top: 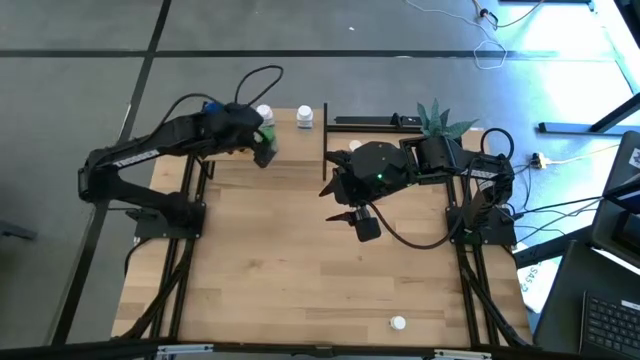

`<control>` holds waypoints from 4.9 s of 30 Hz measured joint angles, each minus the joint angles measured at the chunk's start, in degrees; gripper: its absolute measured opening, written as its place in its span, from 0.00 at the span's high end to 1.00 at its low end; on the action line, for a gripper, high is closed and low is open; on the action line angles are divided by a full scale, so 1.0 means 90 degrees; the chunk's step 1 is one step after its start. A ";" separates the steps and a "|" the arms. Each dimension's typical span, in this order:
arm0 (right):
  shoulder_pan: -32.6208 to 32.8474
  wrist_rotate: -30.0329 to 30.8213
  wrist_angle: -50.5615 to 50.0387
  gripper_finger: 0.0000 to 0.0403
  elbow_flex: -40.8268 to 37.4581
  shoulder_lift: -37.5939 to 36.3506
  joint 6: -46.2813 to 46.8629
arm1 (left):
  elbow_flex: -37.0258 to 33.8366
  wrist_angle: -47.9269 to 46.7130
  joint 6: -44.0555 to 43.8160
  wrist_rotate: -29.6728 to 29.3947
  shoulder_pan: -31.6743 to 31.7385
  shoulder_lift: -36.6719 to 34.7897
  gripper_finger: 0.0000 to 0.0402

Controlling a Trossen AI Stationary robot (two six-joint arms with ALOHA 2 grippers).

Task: Pick and place medicine bottles onto shelf by color
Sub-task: Put the orange pill bottle on the shelf

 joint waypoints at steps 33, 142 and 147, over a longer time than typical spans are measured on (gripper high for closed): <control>0.0002 -0.0002 0.0068 0.35 0.0000 0.0000 0.0446 | -0.0826 -0.0398 -0.1638 -0.0984 -0.4706 -0.0152 0.24; -0.4171 -0.0283 -0.2494 0.35 -0.0114 0.2844 -0.0408 | -0.0835 -0.1387 -0.0828 -0.2583 -0.4748 -0.0796 0.24; -0.4359 -0.0284 -0.2497 0.35 -0.0114 0.2844 -0.0338 | -0.0835 -0.1387 -0.0828 -0.2585 -0.4748 -0.0796 0.24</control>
